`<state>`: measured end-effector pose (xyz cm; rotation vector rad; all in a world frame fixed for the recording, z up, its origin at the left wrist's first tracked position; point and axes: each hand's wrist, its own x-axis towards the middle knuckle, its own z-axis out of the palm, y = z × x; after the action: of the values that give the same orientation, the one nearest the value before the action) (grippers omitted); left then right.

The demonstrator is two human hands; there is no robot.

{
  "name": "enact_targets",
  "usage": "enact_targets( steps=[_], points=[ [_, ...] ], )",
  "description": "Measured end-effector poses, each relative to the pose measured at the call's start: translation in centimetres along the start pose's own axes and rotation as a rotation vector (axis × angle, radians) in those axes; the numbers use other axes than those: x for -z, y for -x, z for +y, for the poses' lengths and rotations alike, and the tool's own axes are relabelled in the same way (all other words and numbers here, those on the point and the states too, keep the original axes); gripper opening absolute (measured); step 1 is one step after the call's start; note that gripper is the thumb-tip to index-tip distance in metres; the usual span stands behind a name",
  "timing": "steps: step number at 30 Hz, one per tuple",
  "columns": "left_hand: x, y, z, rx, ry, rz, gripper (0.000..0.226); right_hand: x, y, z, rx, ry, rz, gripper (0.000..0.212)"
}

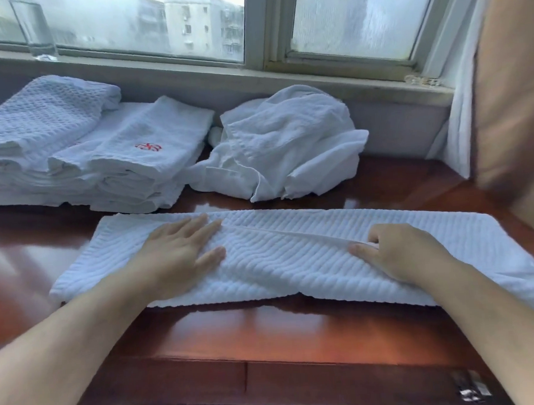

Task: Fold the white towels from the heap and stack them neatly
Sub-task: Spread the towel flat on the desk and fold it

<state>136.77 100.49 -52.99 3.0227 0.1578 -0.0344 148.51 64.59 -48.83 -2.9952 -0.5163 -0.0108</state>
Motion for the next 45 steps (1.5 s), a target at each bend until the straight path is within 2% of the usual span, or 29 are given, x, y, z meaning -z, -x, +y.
enact_targets(
  steps=[3,6,8,12,16,21,24,26,28,32,34,35,39,41,43,45],
  points=[
    [0.3,0.5,-1.5,-0.011,-0.017,-0.017,0.085,0.5,1.2,2.0,0.025,-0.072,-0.071,0.025],
    [0.8,0.3,-2.1,0.027,-0.044,-0.063,0.076,-0.3,1.7,1.3,0.079,-0.067,-0.021,0.02],
    [1.0,-0.4,0.0,0.031,0.032,-0.054,0.066,-0.8,1.6,0.2,0.105,-0.011,0.034,0.016],
    [1.4,-3.5,9.4,-0.217,0.257,0.113,0.06,-1.1,1.0,-0.6,0.128,-0.024,0.083,0.013],
    [1.0,-6.9,17.0,-0.334,0.244,0.072,0.06,-1.1,1.2,1.3,0.105,-0.06,0.147,0.016],
    [-0.9,-8.5,23.1,-0.431,0.179,0.077,0.054,-1.0,4.0,6.3,-0.039,0.062,0.155,0.049],
    [-1.6,-8.8,27.4,-0.538,0.169,0.162,0.026,-0.4,6.3,9.2,-0.128,0.057,0.142,0.053],
    [-1.7,-9.0,28.7,-0.53,0.219,0.235,0.006,0.2,7.6,11.0,-0.155,0.093,0.137,0.048],
    [-1.8,-9.7,28.7,-0.475,0.246,0.242,0.01,1.1,8.5,12.9,-0.205,0.092,0.181,0.039],
    [-0.8,-11.6,27.8,-0.368,0.272,0.261,0.035,3.0,8.6,16.2,-0.321,0.133,0.352,0.015],
    [0.1,-12.5,27.7,-0.349,0.282,0.301,0.037,3.7,7.4,17.4,-0.341,0.131,0.397,0.011],
    [0.6,-12.9,27.7,-0.356,0.285,0.319,0.038,3.9,6.6,17.9,-0.342,0.07,0.412,0.01],
    [1.9,-14.5,27.1,-0.348,0.313,0.328,0.039,4.9,2.5,19.5,-0.41,-0.428,0.472,0.006],
    [2.3,-15.4,26.7,-0.321,0.302,0.313,0.048,4.9,0.6,20.6,-0.464,-0.584,0.444,0.013],
    [2.4,-16.1,26.4,-0.306,0.278,0.306,0.058,4.4,-0.9,21.4,-0.503,-0.723,0.314,0.016],
    [2.3,-16.7,26.3,-0.293,0.261,0.288,0.061,3.9,-2.2,21.9,-0.498,-0.683,0.234,0.008]
  ],
)
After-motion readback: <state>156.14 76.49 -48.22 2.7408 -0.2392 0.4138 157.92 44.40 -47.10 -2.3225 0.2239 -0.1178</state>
